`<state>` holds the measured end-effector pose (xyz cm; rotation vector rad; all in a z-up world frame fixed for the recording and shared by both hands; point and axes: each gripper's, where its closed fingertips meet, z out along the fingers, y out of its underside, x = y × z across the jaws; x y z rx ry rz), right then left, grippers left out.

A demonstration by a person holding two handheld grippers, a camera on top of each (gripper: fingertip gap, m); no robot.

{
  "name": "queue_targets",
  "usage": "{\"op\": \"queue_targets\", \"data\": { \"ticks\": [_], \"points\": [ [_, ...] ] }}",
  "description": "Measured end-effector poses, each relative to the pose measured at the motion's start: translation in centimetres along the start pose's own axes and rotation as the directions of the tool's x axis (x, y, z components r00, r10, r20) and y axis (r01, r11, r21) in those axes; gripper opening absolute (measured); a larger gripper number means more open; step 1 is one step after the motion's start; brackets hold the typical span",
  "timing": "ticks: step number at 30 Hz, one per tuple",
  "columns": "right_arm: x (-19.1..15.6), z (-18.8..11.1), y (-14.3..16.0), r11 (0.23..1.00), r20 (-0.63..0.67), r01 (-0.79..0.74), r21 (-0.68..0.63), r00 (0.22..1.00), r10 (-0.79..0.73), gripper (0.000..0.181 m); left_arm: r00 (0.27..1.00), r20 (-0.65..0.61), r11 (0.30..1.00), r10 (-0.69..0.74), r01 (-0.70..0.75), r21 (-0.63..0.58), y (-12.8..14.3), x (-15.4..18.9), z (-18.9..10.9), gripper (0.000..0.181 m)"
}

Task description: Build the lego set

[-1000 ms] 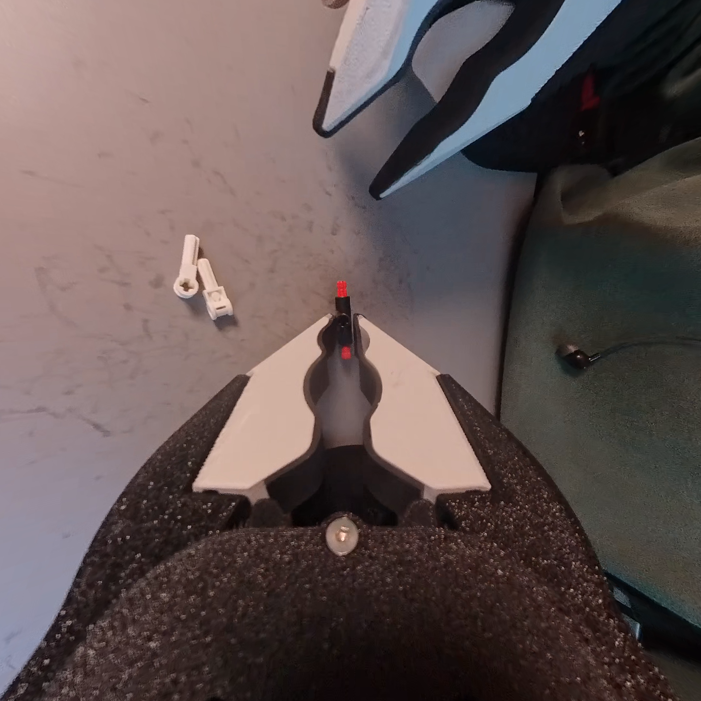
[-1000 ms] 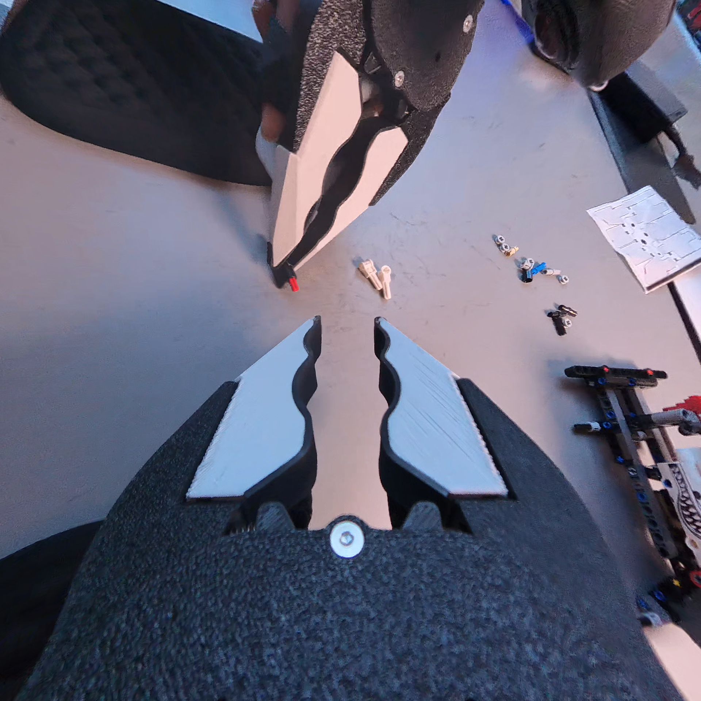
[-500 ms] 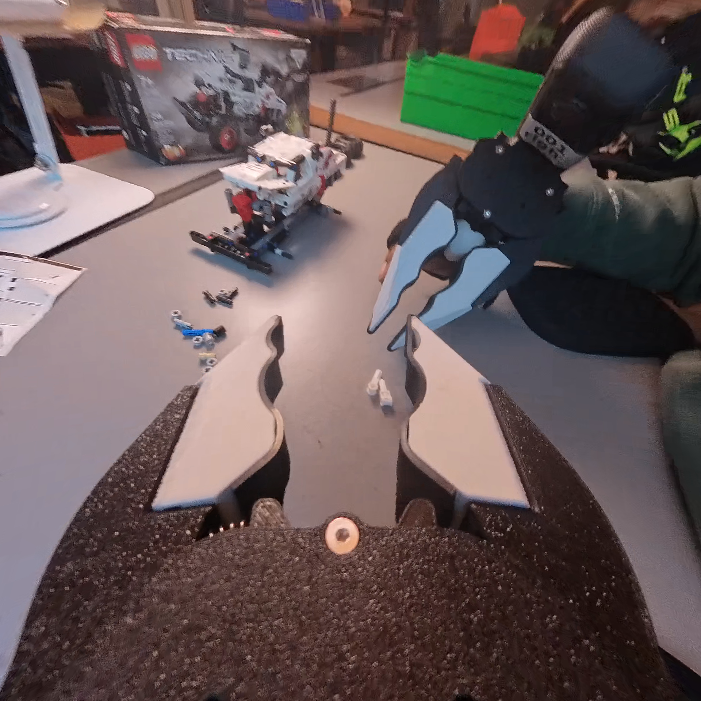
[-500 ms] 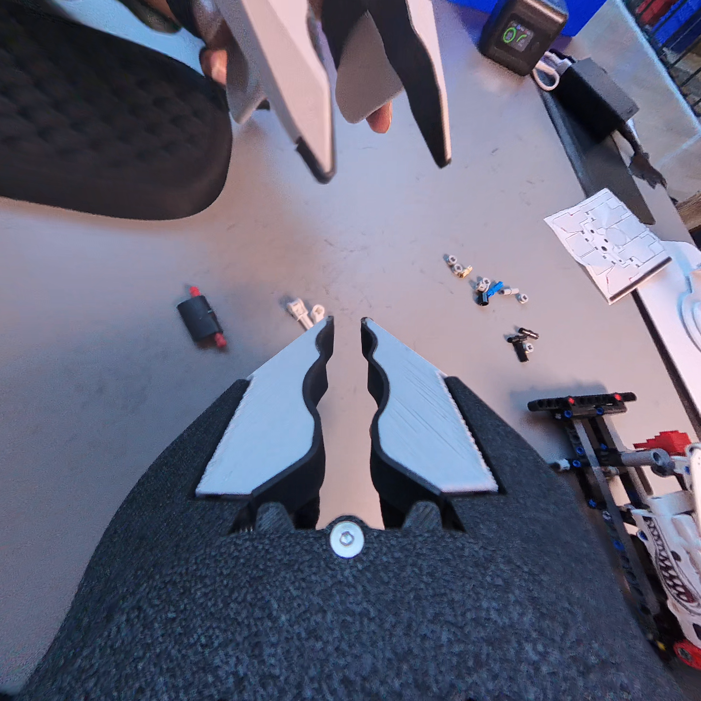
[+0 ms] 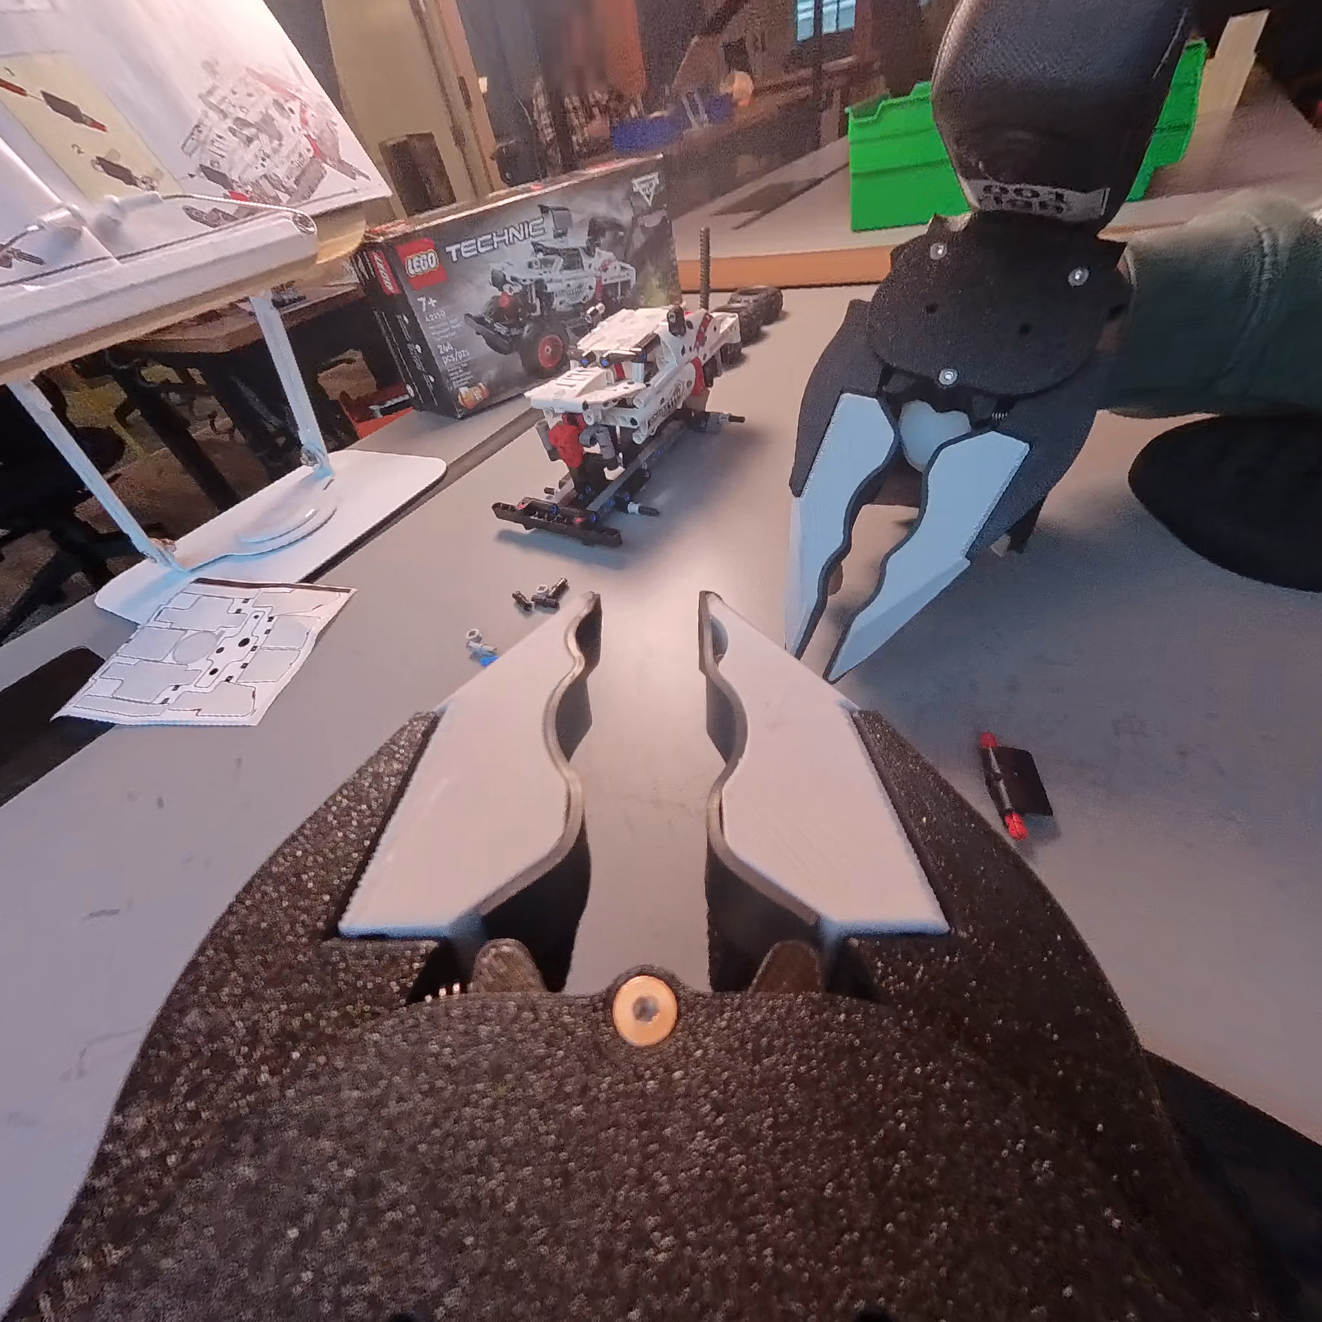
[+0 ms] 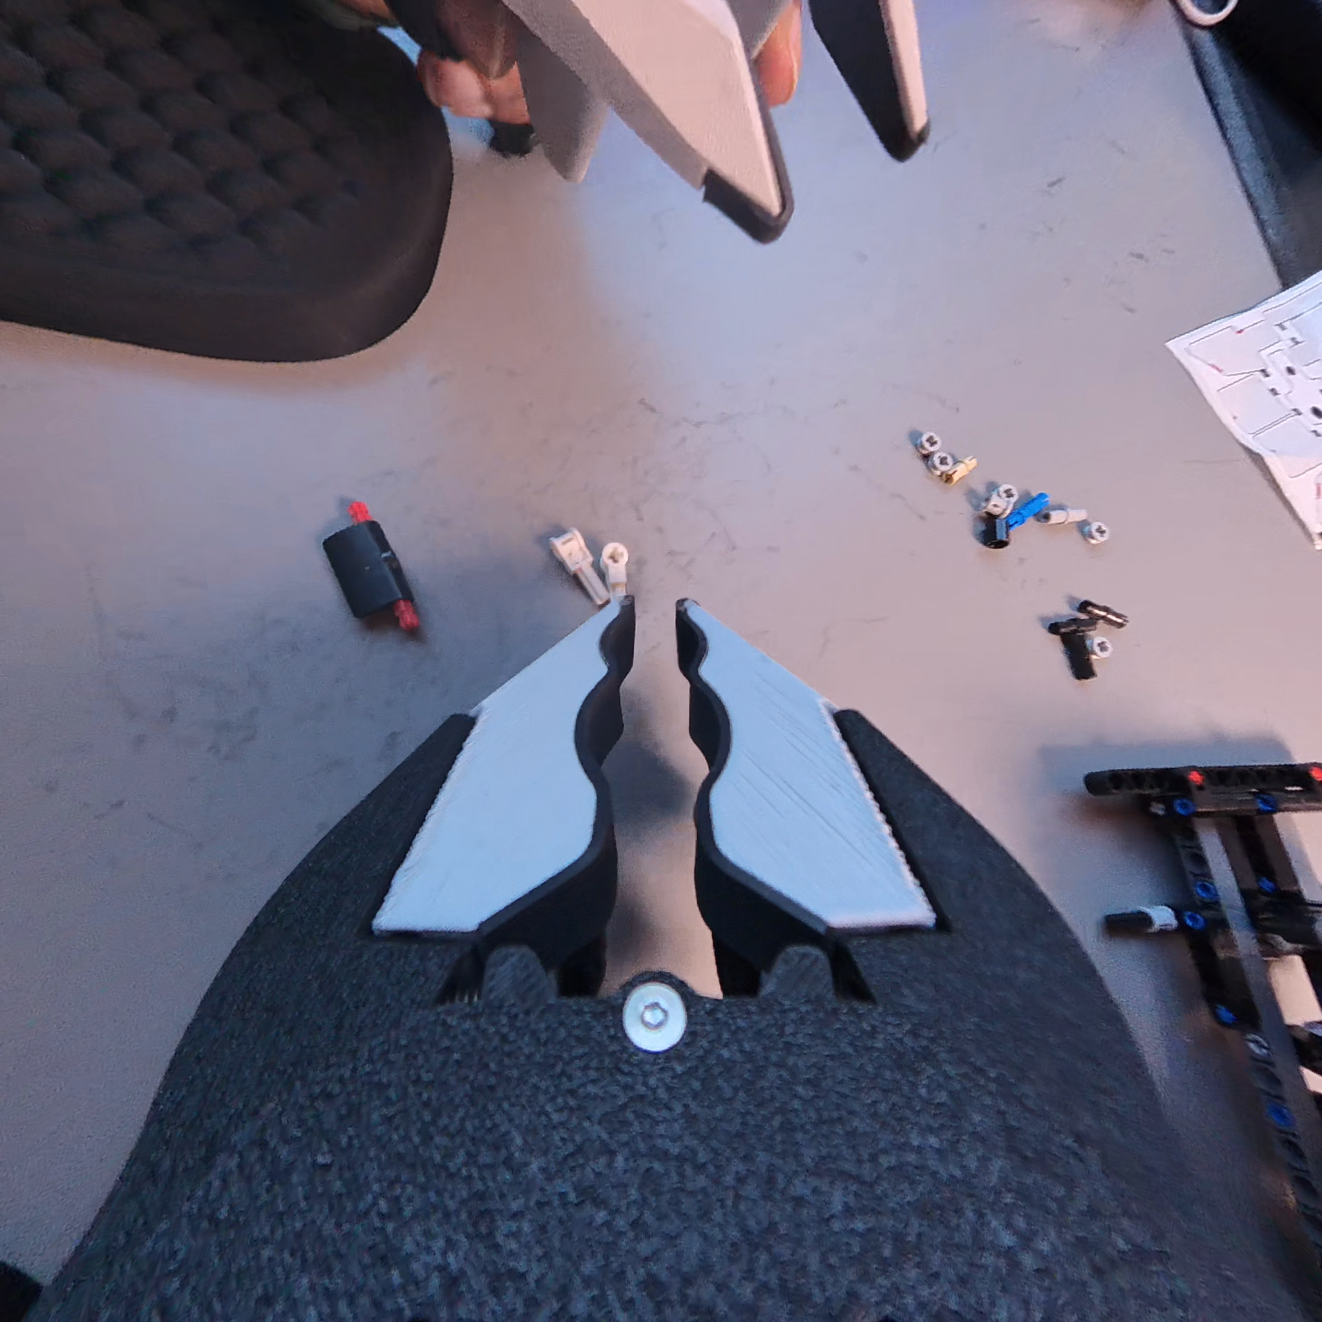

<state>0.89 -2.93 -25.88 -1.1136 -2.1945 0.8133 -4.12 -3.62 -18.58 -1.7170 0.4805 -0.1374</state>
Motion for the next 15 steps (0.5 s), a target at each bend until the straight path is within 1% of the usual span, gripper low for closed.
{"op": "queue_targets", "data": {
  "ticks": [2, 5, 9, 11, 15],
  "points": [
    [0.2, 0.3, 0.5, 1.000, -0.017, 0.008, -0.025, 1.000, -0.008, 0.009, 1.000, -0.006, 1.000, 0.007, -0.007, -0.029, 0.4, 0.2, 0.3, 0.026],
    [0.0, 0.7, 0.7, 0.998, -0.002, 0.036, -0.052, 0.999, -0.037, 0.010, 1.000, -0.010, 0.997, 0.016, -0.017, -0.069, 0.9, 0.3, 0.7, 0.031],
    [-0.3, 0.8, 0.7, 0.997, 0.029, 0.048, -0.068, 0.999, -0.046, 0.006, 0.999, -0.006, 0.993, 0.049, -0.049, -0.108, 1.5, 0.6, 1.1, 0.035],
    [-0.5, 0.8, 0.6, 0.996, 0.034, 0.061, -0.069, 0.998, -0.059, 0.000, 0.998, -0.006, 0.990, 0.064, -0.064, -0.129, 1.8, 0.7, 1.2, 0.036],
    [-0.6, 0.8, 0.6, 0.991, -0.002, 0.103, -0.081, 0.995, -0.104, 0.000, 0.996, -0.003, 0.982, 0.093, -0.092, -0.164, 2.3, 0.9, 1.3, 0.036]
  ]
}}
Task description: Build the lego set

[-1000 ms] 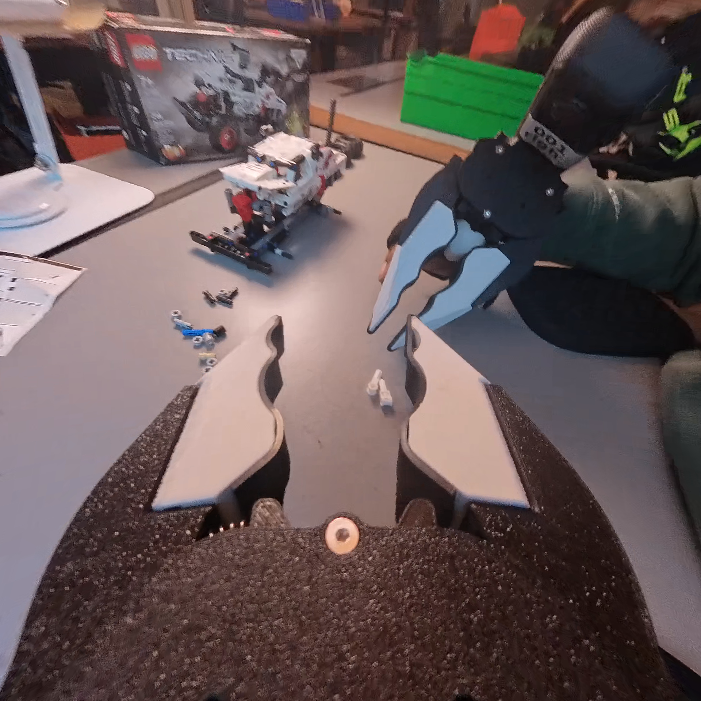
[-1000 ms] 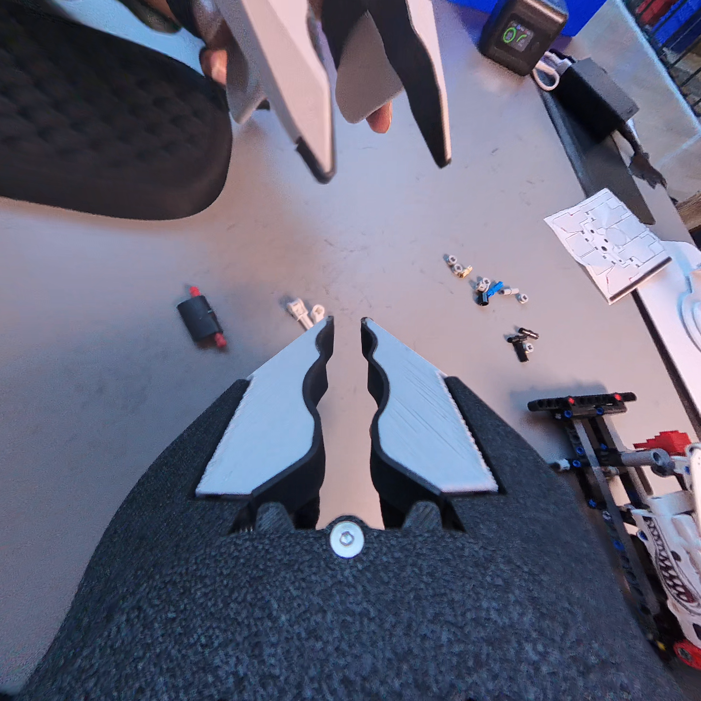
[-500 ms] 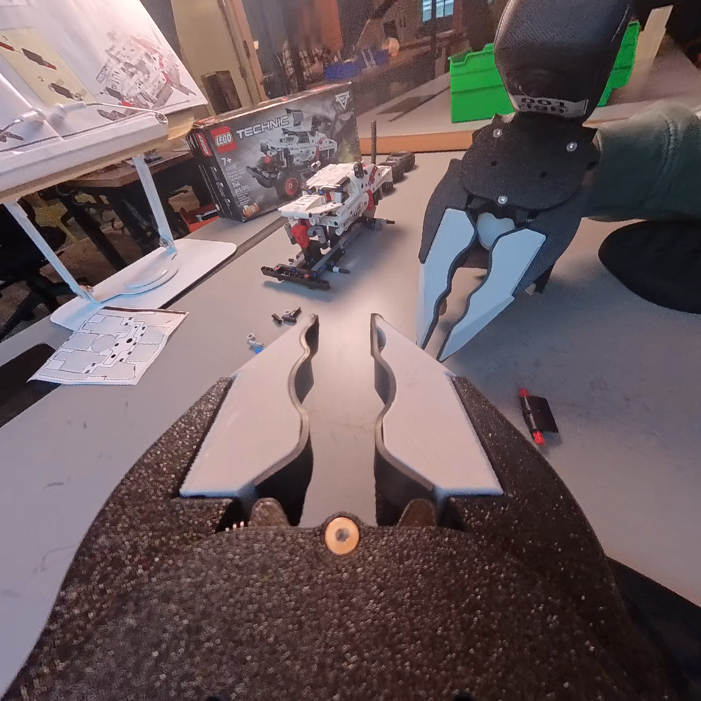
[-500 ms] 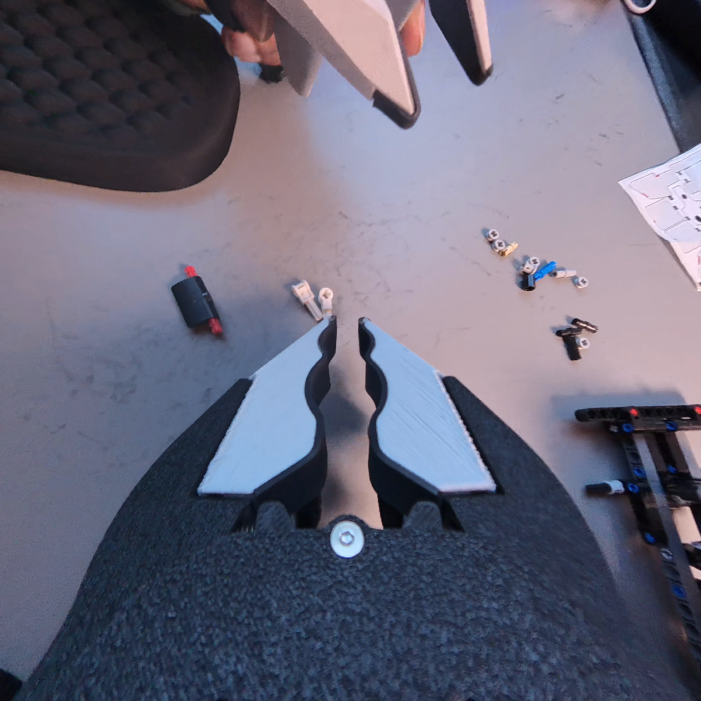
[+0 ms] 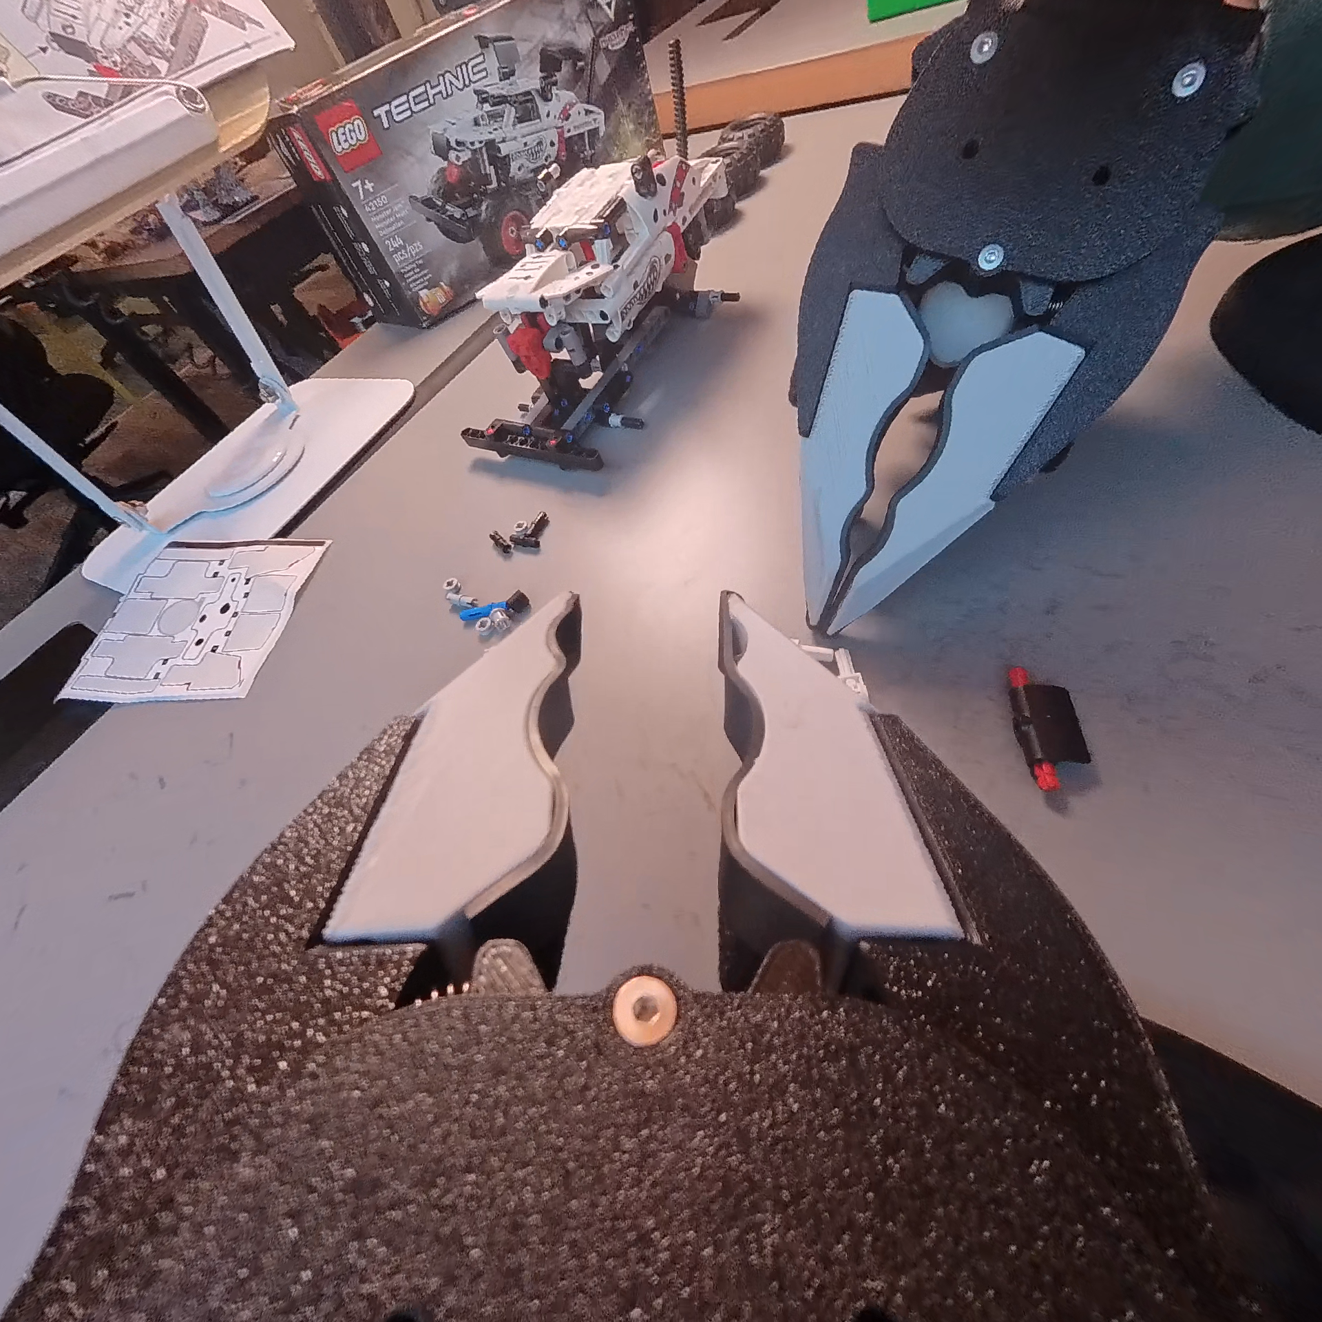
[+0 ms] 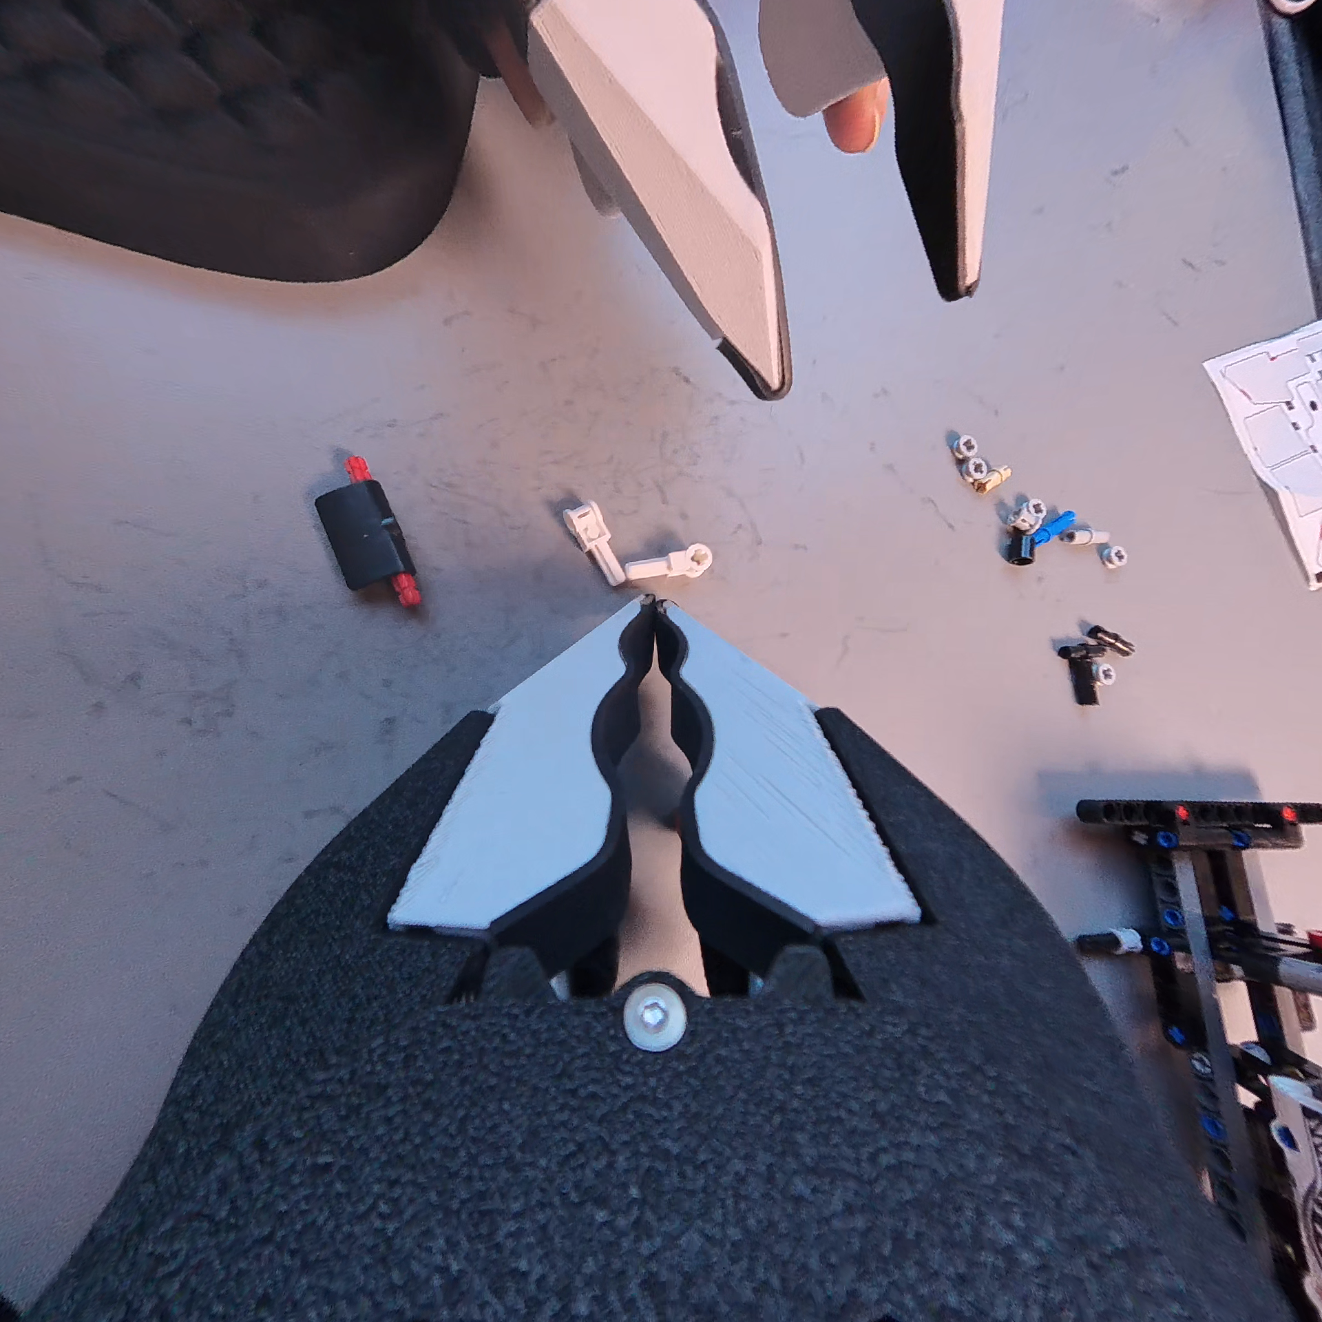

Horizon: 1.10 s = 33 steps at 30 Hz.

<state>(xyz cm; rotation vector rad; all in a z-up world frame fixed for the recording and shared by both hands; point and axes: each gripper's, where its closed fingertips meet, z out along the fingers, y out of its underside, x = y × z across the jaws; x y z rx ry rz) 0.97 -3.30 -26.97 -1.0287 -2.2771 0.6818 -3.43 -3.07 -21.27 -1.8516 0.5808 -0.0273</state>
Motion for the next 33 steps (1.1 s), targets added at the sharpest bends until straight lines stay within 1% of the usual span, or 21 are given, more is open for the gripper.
{"op": "queue_targets", "data": {
  "ticks": [5, 7, 9, 11, 13, 15, 16, 17, 18, 20, 23, 27, 29, 31, 32, 33],
  "points": [
    [0.1, -1.0, 0.7, 1.000, -0.014, -0.003, -0.002, 1.000, 0.003, 0.000, 0.999, -0.022, 0.998, 0.035, -0.036, -0.050, 0.8, 0.7, 0.3, 0.037],
    [0.5, -1.6, 0.2, 0.999, -0.032, -0.031, 0.034, 0.999, 0.032, 0.000, 0.998, -0.024, 0.996, 0.054, -0.056, -0.068, 1.0, 0.9, 0.4, 0.037],
    [1.2, -1.6, -0.6, 0.998, -0.050, -0.043, 0.054, 0.998, 0.046, 0.001, 0.998, -0.021, 0.995, 0.061, -0.063, -0.079, 1.1, 0.9, 0.6, 0.036],
    [1.6, -0.7, -0.8, 0.997, -0.022, -0.069, 0.029, 0.997, 0.069, 0.021, 0.998, -0.008, 0.995, 0.054, -0.055, -0.080, 1.1, 0.7, 0.6, 0.036],
    [1.6, 0.4, -0.8, 0.986, 0.058, -0.166, -0.010, 0.984, 0.166, 0.032, 0.999, 0.001, 0.997, 0.047, -0.047, -0.069, 1.0, 0.5, 0.5, 0.035],
    [1.4, 1.0, -1.1, 0.967, 0.128, -0.254, -0.021, 0.958, 0.255, 0.029, 0.999, 0.007, 0.997, 0.051, -0.051, -0.054, 0.8, 0.5, 0.3, 0.034],
    [1.3, 1.1, -1.2, 0.963, 0.146, -0.266, -0.031, 0.952, 0.268, 0.026, 0.998, 0.007, 0.997, 0.056, -0.055, -0.050, 0.8, 0.5, 0.3, 0.033],
    [1.3, 1.1, -1.1, 0.966, 0.142, -0.257, -0.038, 0.955, 0.260, 0.020, 0.998, 0.005, 0.997, 0.059, -0.059, -0.048, 0.7, 0.6, 0.3, 0.033],
    [1.3, 1.1, -0.9, 0.970, 0.132, -0.236, -0.052, 0.962, 0.241, 0.008, 0.998, 0.002, 0.997, 0.060, -0.060, -0.051, 0.8, 0.7, 0.3, 0.032],
    [1.2, 1.0, -0.5, 0.980, 0.105, -0.191, -0.052, 0.975, 0.195, 0.000, 0.998, -0.007, 0.996, 0.064, -0.064, -0.059, 0.9, 0.8, 0.4, 0.032],
    [1.4, 0.1, 0.0, 0.978, 0.091, -0.206, -0.021, 0.974, 0.207, 0.000, 0.996, -0.025, 0.994, 0.082, -0.084, -0.064, 1.0, 1.2, 0.4, 0.032],
    [1.7, -2.7, -0.3, 0.968, 0.076, -0.235, 0.087, 0.970, 0.229, 0.000, 0.989, -0.077, 0.990, 0.125, -0.129, -0.053, 1.0, 2.4, 0.3, 0.028],
    [2.0, -4.1, -0.6, 0.960, 0.051, -0.245, 0.133, 0.969, 0.240, 0.000, 0.983, -0.141, 0.991, 0.118, -0.126, -0.054, 1.0, 3.5, 0.2, 0.028],
    [2.5, -4.9, -0.3, 0.957, 0.001, -0.246, 0.153, 0.968, 0.249, 0.000, 0.961, -0.261, 0.991, 0.088, -0.112, -0.076, 1.1, 5.4, -0.3, 0.029],
    [2.6, -5.1, 0.0, 0.956, -0.015, -0.248, 0.159, 0.967, 0.253, 0.000, 0.950, -0.302, 0.986, 0.081, -0.121, -0.117, 1.5, 6.0, -0.6, 0.028],
    [2.6, -5.2, 0.2, 0.953, -0.027, -0.253, 0.169, 0.965, 0.261, 0.000, 0.936, -0.346, 0.978, 0.067, -0.130, -0.164, 1.8, 6.7, -0.9, 0.032]
  ]
}}
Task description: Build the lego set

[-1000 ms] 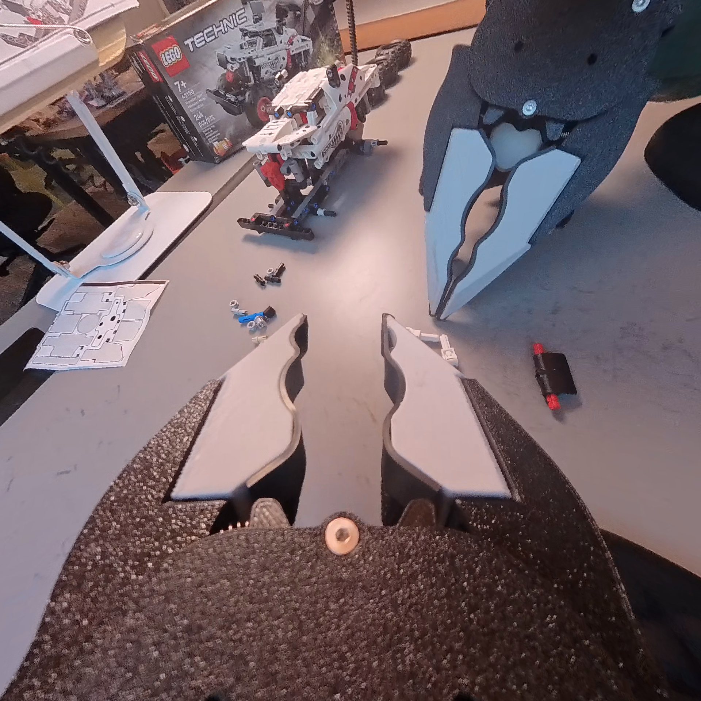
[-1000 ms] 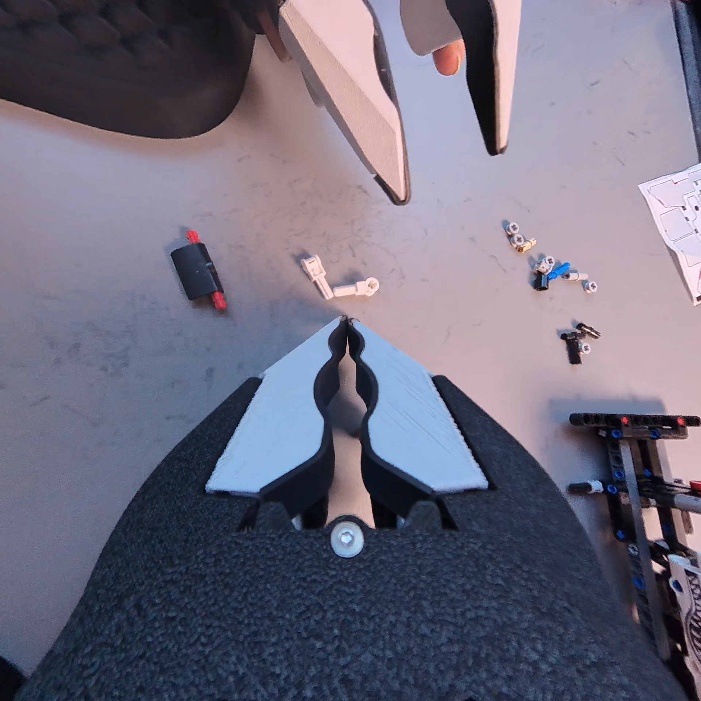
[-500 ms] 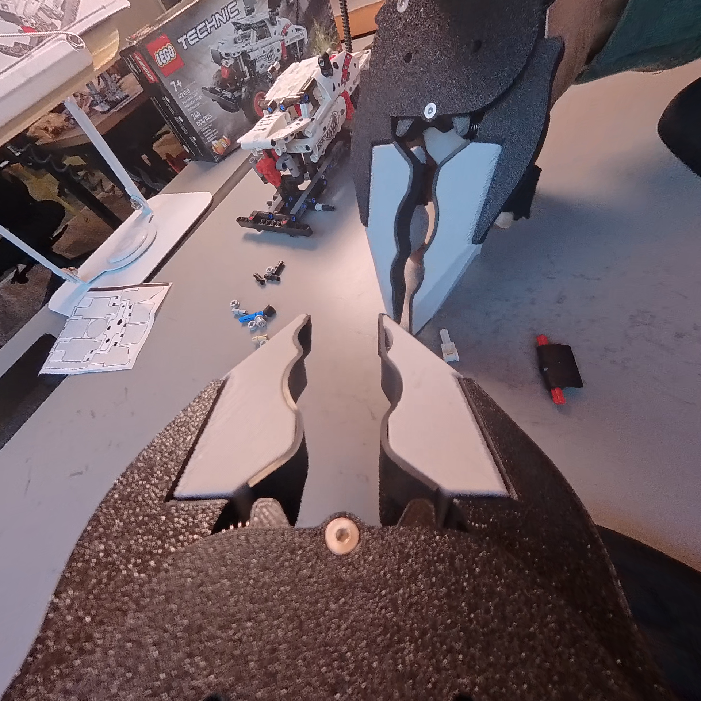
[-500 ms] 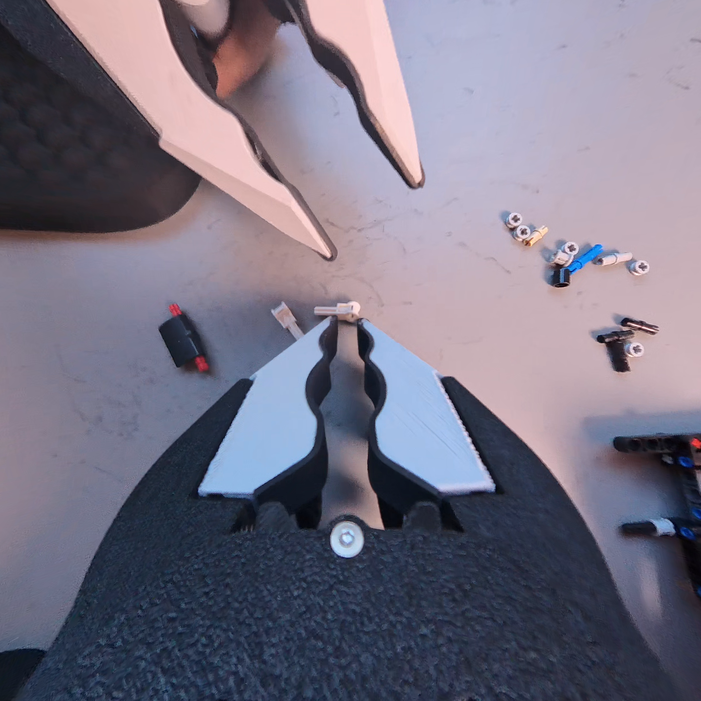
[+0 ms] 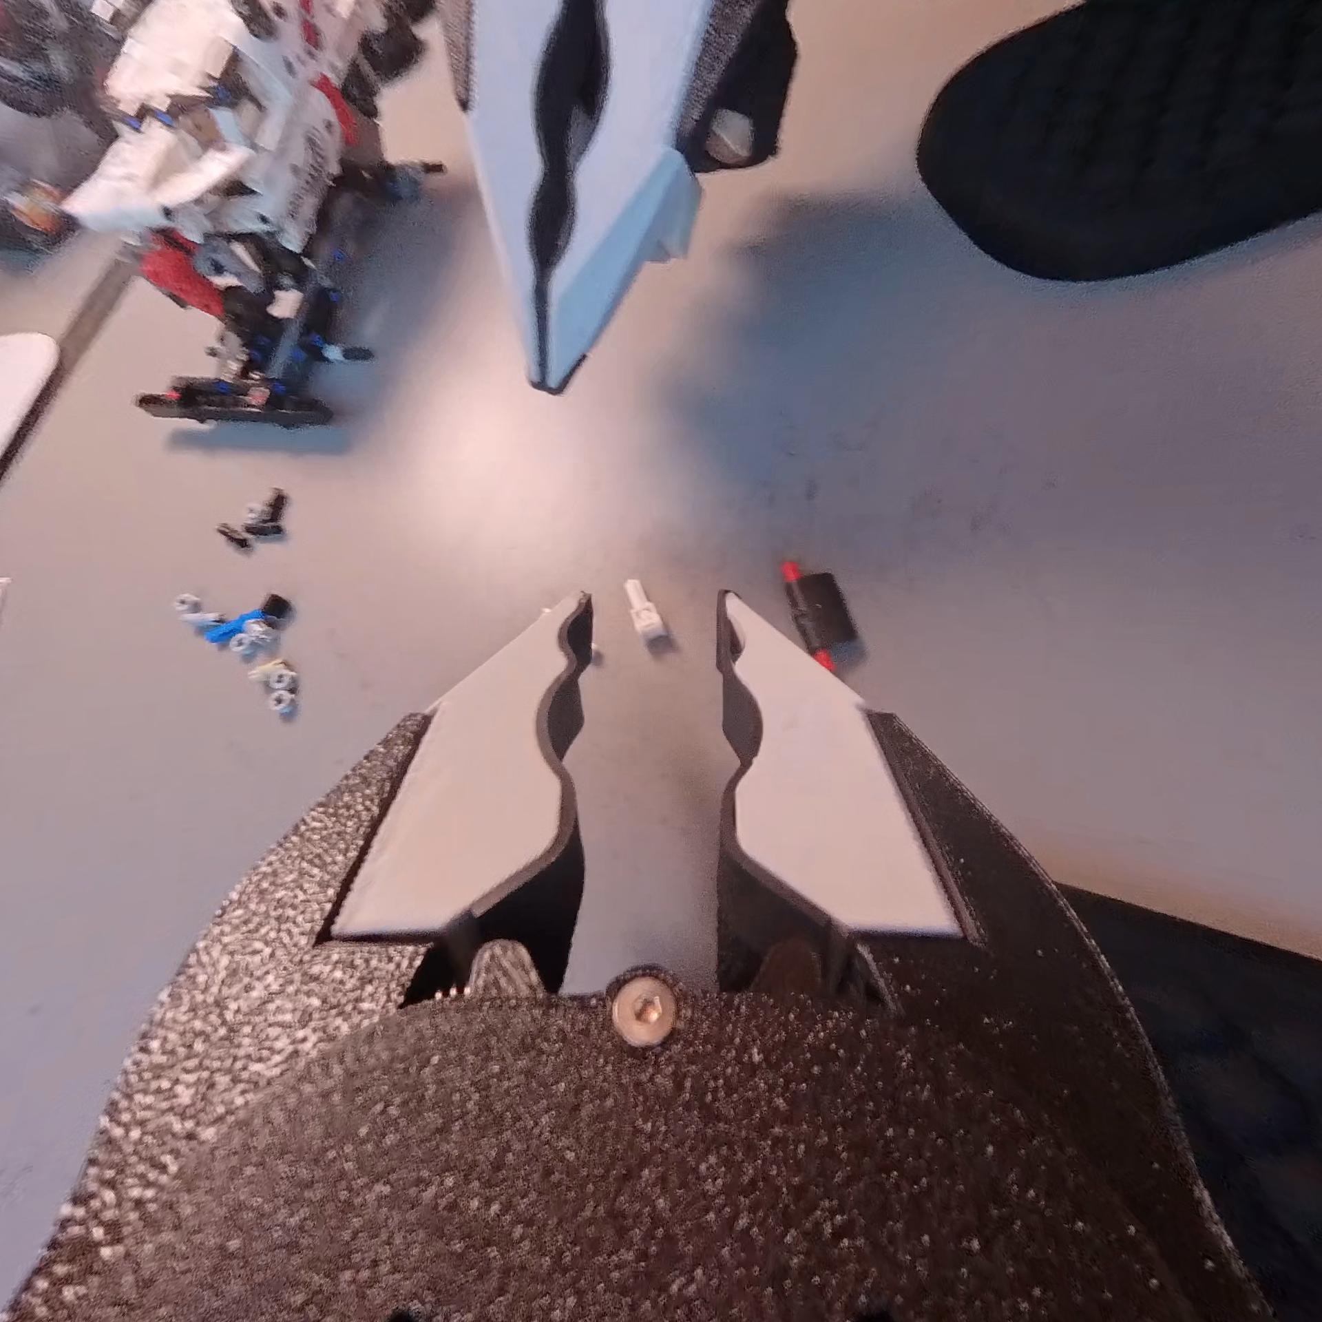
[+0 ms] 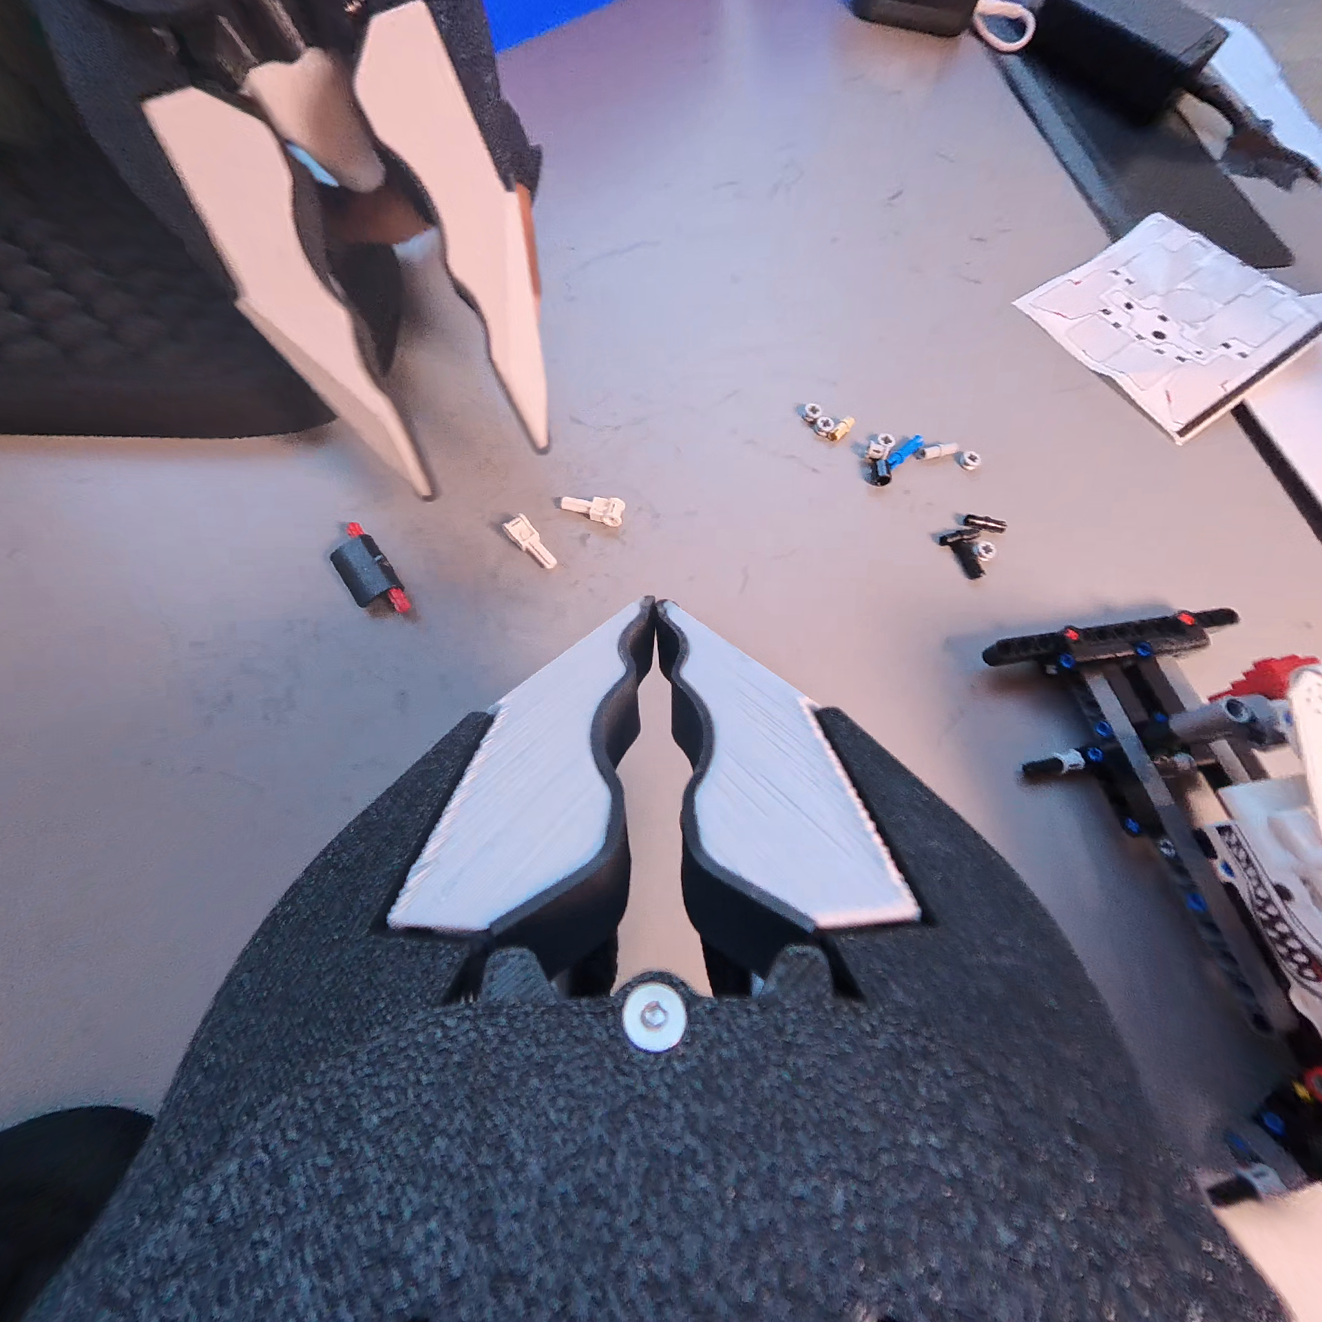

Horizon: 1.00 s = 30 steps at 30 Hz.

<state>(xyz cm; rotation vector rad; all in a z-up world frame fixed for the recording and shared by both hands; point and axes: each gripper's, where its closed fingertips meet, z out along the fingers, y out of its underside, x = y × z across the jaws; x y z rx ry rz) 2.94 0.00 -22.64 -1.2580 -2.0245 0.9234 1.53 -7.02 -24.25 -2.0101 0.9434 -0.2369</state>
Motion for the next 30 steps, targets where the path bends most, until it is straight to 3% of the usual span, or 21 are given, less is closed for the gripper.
{"op": "queue_targets", "data": {
  "ticks": [3, 5, 9, 15, 25, 30],
  "points": [
    [0.3, 0.2, 0.5, 1.000, -0.013, -0.025, 0.014, 1.000, 0.025, 0.000, 0.983, -0.182, 0.998, -0.032, 0.023, -0.054, -0.3, 3.5, -0.2, 0.037],
    [0.7, 0.5, 0.7, 0.999, -0.024, -0.035, 0.011, 0.999, 0.035, 0.001, 0.974, -0.227, 0.995, -0.018, -0.005, -0.103, 0.2, 4.9, 0.2, 0.041],
    [0.9, 1.1, 0.8, 0.999, -0.025, -0.043, 0.010, 0.999, 0.043, 0.002, 0.976, -0.216, 0.985, 0.027, -0.062, -0.161, 0.9, 5.5, 0.9, 0.040],
    [0.4, 1.6, 1.3, 1.000, -0.008, -0.024, -0.011, 1.000, 0.024, 0.004, 0.974, -0.228, 0.979, 0.014, -0.060, -0.194, 1.1, 5.7, 1.6, 0.014],
    [-0.4, 0.7, 0.2, 1.000, 0.010, 0.005, 0.027, 1.000, -0.005, 0.005, 0.991, -0.121, 0.990, 0.048, -0.063, -0.129, -0.4, 3.9, 2.0, 0.013],
    [-3.8, -0.5, -0.8, 0.997, 0.203, -0.009, 0.080, 0.979, -0.008, 0.013, 1.000, -0.019, 1.000, 0.015, -0.015, -0.026, -1.7, 1.5, 1.3, 0.013]
  ]
}}
